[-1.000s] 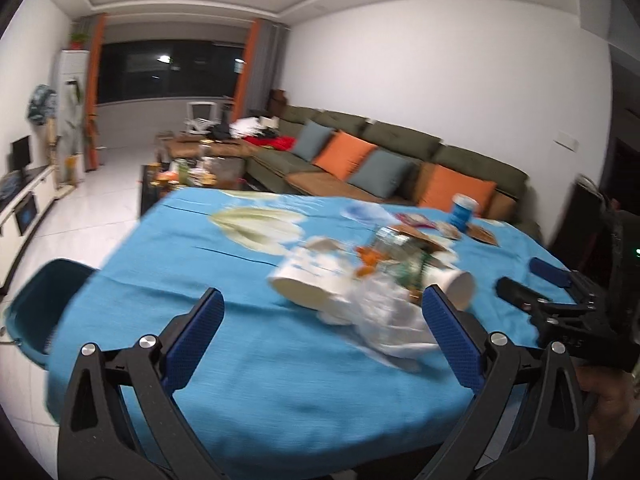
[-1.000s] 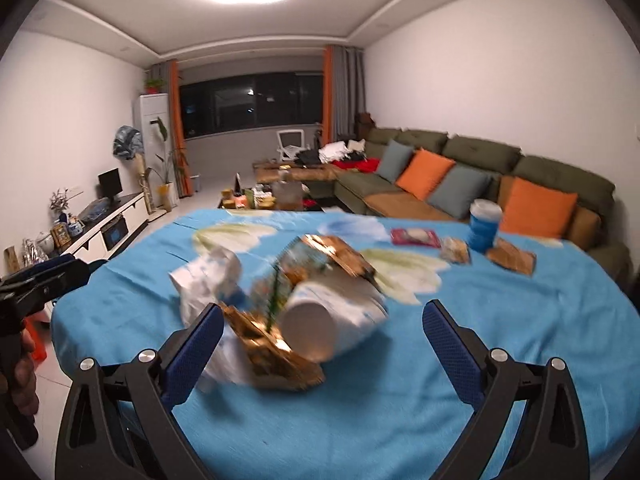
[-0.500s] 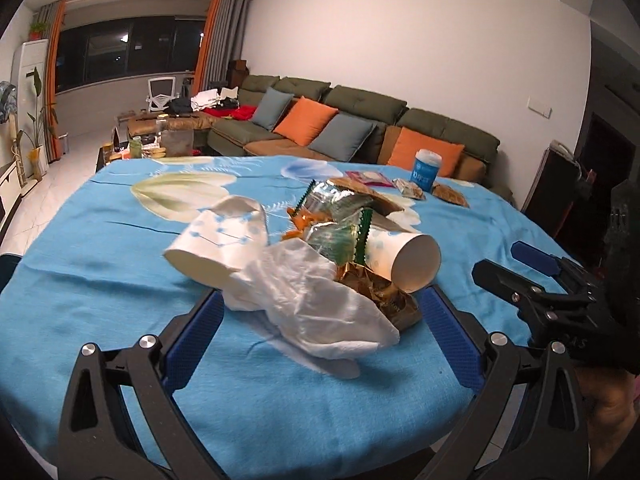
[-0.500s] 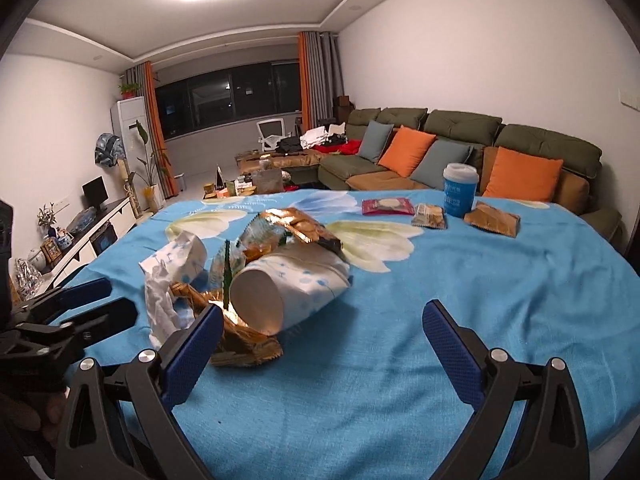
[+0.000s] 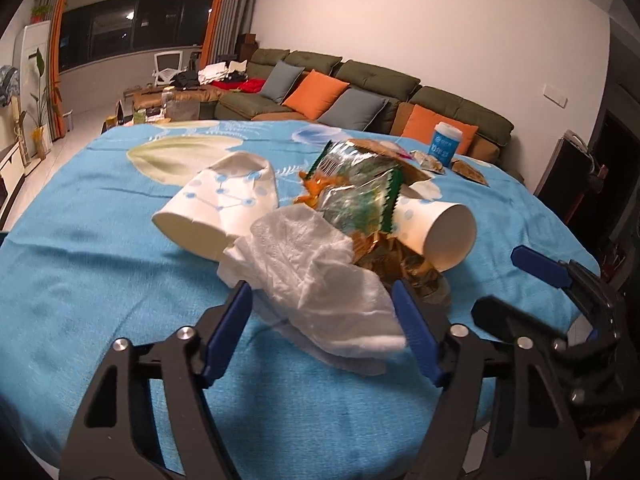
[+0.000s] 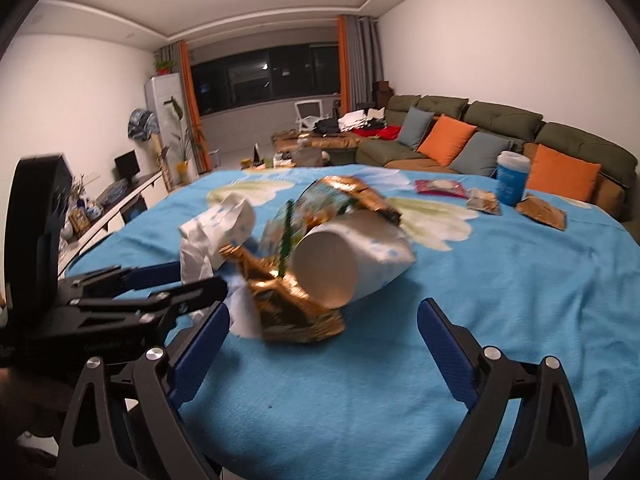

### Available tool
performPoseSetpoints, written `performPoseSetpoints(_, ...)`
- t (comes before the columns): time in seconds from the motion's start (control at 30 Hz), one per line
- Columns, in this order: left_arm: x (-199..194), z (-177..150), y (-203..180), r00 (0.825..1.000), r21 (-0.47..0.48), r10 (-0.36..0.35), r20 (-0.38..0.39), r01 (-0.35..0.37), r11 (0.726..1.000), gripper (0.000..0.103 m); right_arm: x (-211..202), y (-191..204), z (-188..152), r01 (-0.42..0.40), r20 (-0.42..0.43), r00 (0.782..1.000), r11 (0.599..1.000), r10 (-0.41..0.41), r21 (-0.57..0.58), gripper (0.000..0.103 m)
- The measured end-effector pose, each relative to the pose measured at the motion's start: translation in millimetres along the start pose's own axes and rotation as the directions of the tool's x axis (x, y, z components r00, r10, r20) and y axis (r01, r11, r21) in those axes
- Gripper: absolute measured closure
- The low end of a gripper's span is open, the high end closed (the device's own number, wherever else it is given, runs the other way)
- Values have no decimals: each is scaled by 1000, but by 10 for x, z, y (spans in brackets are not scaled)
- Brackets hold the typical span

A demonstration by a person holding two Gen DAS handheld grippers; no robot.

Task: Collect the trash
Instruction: 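Grasp the white tissue with the left gripper while the right gripper grasps the gold wrapper, then carry tissue and gold wrapper over the teal bin and release both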

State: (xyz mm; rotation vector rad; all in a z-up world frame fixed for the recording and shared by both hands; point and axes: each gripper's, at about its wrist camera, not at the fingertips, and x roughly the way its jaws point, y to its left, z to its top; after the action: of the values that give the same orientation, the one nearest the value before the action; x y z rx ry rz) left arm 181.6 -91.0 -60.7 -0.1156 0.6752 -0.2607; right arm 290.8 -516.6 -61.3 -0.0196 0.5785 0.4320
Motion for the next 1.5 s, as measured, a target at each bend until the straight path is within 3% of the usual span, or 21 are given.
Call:
performPoseSetpoints(0.27, 98, -20, 88, 1000, -16, 0, -24, 0, 1000, 55, 139, 261, -18, -29, -32, 999, 995, 26, -100, 39)
performPoseSetpoints(0.43, 95, -28, 103, 1000, -23, -12, -26, 11, 1000, 75, 224, 396, 13, -24, -39, 999, 987, 18, -160, 47)
performPoseSetpoints(0.57, 53, -33, 112, 1000, -22, -20, -19, 19, 1000, 82, 315, 455, 43, -27, -67, 998, 980, 14, -195, 60)
performPoseSetpoints(0.63, 25, -38, 122, 1000, -21, -18, -14, 17, 1000, 83, 336, 469, 44, -21, -73, 997, 979, 6, -205, 63)
performPoseSetpoints(0.7, -2, -39, 141, 1000, -29, -21, -10, 21, 999, 84, 345, 477, 55, -10, -80, 997, 978, -7, -210, 74)
performPoseSetpoints(1.03, -161, -46, 169, 1000, -32, -24, 20, 25, 999, 85, 294, 546, 79, -10, -84, 996, 968, -11, -251, 83)
performPoseSetpoints(1.17, -264, -57, 165, 999, -35, -33, 37, 35, 999, 85, 204, 598, 118, -34, -68, 998, 969, 17, -247, 91)
performPoseSetpoints(1.5, -686, -24, 355, 993, -74, -6, 119, 15, 997, 85, -22, 759, 344, -82, 2, 996, 970, 85, -228, 92)
